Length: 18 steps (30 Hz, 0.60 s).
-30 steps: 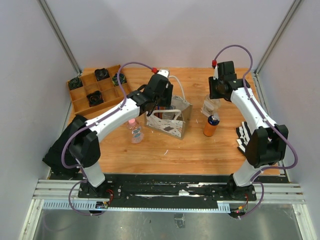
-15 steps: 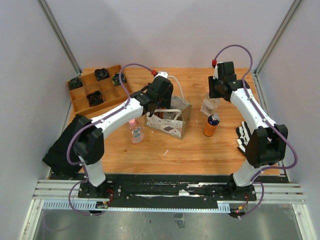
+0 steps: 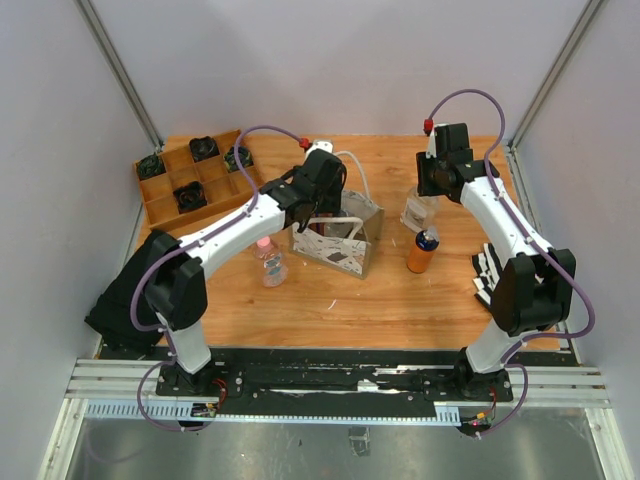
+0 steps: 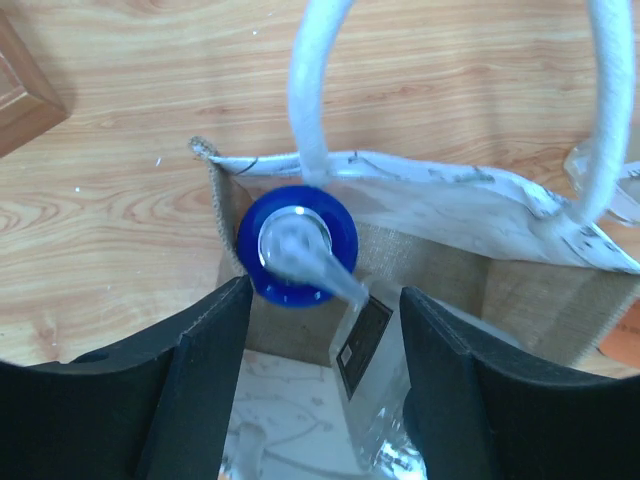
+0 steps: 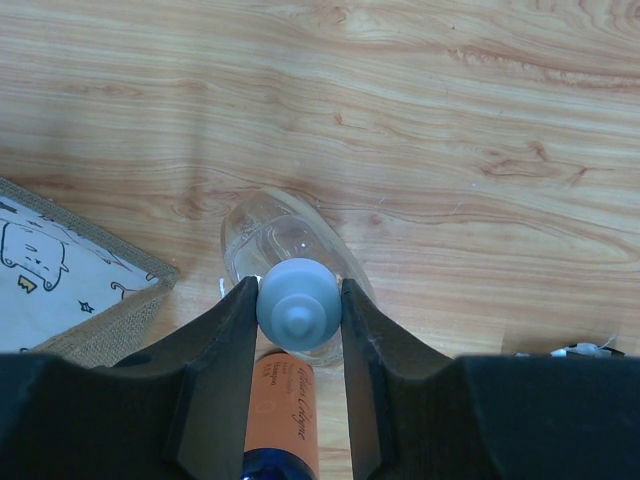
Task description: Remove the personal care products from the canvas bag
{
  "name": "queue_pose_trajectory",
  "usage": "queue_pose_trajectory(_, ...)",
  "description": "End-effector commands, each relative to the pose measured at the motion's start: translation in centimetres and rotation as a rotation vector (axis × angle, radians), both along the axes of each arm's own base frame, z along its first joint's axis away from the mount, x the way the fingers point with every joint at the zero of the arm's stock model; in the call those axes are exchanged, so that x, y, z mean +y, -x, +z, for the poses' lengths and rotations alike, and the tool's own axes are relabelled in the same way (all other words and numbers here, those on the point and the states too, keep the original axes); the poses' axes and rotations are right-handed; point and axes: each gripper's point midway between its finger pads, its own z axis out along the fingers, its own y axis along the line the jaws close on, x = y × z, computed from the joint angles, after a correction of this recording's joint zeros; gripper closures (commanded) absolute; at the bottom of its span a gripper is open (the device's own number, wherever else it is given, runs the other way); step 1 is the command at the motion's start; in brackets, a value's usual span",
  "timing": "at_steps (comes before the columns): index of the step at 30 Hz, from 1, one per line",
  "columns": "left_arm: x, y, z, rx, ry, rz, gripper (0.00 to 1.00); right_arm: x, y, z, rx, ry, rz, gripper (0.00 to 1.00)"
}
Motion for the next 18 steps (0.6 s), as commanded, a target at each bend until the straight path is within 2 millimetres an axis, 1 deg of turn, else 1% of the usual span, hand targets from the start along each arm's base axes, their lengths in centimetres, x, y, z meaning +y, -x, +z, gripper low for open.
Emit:
queue_pose_trajectory(1, 0.4, 1.8, 2.4, 0.005, 0.032, -0.017, 0.36, 0.1, 0.0, -0.1, -0.008, -0.024, 0.005, 0.79)
queue_pose_trajectory(7, -0.2, 2.9, 1.9, 0.050, 0.048, -0.050, 0.38, 0.1, 0.1, -0.5, 0.002, -0.022, 0.004, 0.79)
queue_pose_trajectory(9, -0.2, 2.9, 1.1, 0.068, 0.036, -0.050, 0.38, 0.1, 0.1, -0.4, 0.001, -0.023, 0.004, 0.79)
queue_pose_trajectory(12, -0.4, 3.2, -0.6, 0.120, 0.016, -0.049, 0.39, 0.1, 0.0, -0.3, -0.002, -0.024, 0.004, 0.79)
queue_pose_trajectory(18, -0.6, 3.1, -3.1, 0.156, -0.003, -0.044, 0.40, 0.1, 0.1, -0.4, 0.000, -0.021, 0.005, 0.79)
